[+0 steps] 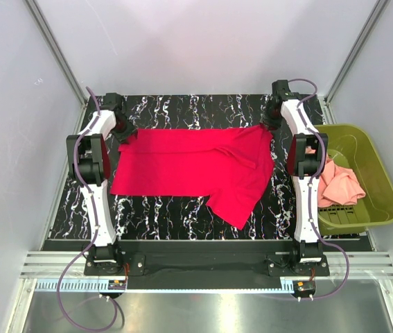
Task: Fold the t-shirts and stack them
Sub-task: Fold the tshirt
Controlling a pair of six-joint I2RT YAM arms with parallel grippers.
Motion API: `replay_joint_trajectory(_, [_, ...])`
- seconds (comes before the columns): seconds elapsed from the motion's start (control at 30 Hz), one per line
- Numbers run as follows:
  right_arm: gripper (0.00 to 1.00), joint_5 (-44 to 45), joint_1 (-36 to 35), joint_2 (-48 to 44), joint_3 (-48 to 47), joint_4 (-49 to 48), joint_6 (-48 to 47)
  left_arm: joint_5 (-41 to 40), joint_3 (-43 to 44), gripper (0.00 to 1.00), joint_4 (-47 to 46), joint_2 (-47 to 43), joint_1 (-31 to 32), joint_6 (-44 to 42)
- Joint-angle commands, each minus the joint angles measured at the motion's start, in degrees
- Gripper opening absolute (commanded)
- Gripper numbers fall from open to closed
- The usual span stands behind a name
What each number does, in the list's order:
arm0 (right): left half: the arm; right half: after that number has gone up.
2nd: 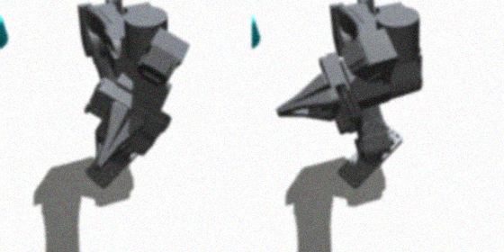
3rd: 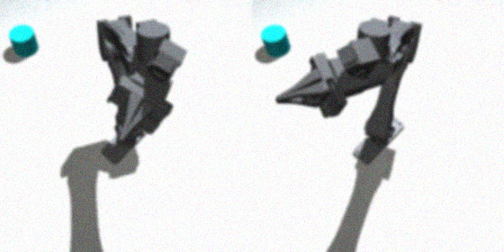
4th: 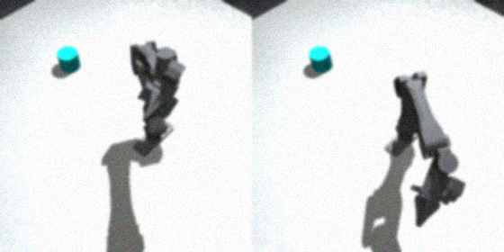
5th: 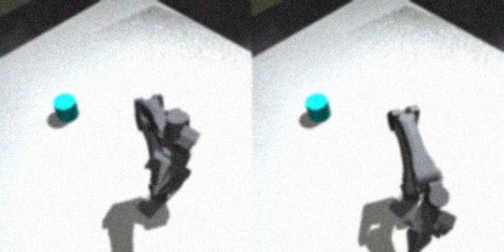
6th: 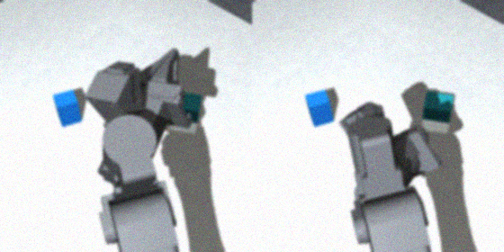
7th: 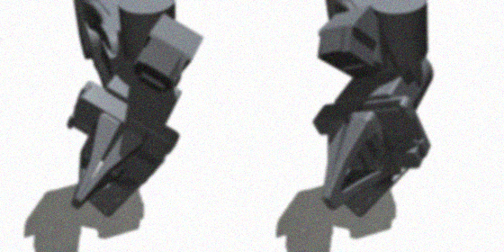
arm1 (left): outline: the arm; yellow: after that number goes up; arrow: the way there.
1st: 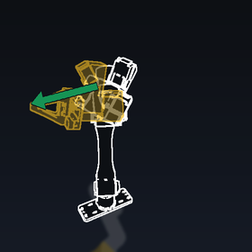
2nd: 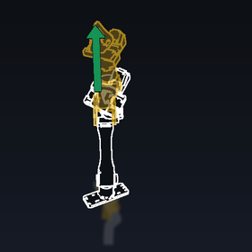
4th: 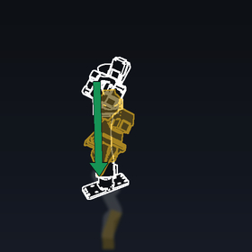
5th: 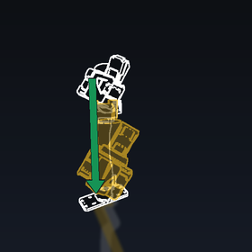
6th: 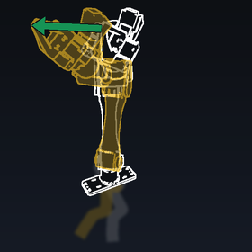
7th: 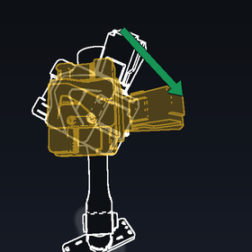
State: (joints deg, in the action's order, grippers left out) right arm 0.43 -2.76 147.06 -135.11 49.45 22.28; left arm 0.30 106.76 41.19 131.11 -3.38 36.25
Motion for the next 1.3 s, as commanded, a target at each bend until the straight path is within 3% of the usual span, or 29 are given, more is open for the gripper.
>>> replay_joint_trajectory(0.0, [0.43, -1.8, -0.7, -5.6, -0.5, -1.1, -0.3, 2.3, -1.7, 0.47, -3.0, -0.8, -0.3, -0.2])
replay_joint_trajectory(0.2, [0.54, -2.7, -0.6, -5.0, -2.3, 0.0, 0.1, 3.9, -2.2, 0.50, -5.6, -3.0, -0.3, 0.7])
replay_joint_trajectory(0.4, [0.54, -4.2, -0.7, -1.7, -3.1, -0.9, 2.2, 6.2, -1.6, 0.51, -8.5, -1.4, -0.5, 2.7])
replay_joint_trajectory(0.7, [0.31, -2.9, -0.3, 3.4, -9.2, -1.3, 3.3, 5.2, -0.5, 0.51, -6.5, 1.4, -1.2, 5.8])
replay_joint_trajectory(0.77, [0.23, -2.6, 0.3, 3.8, -9.4, -1.6, 3.4, 4.2, -0.9, 0.51, -5.5, 1.4, -1.5, 5.4])
replay_joint_trajectory(0.8, [0.10, -2.2, 0.4, 3.8, -9.3, -1.7, 3.3, 3.8, -1.0, 0.51, -5.3, 1.3, -1.8, 5.3])
replay_joint_trajectory(0.87, [0.00, -1.2, 0.7, 3.7, -9.5, -1.7, 3.0, 3.7, -1.8, 0.51, -4.9, 1.3, -2.5, 5.1])
replay_joint_trajectory(1.13, [0.00, 7.0, 1.2, 2.3, -11.5, -2.8, -0.4, 1.6, -3.8, 0.52, -4.4, -0.3, -3.5, 2.1])
replay_joint_trajectory(1.27, [0.00, 6.5, 1.3, 2.8, -13.7, -1.5, -1.4, 1.7, -5.1, 0.56, -3.9, -1.3, -3.6, 1.1])
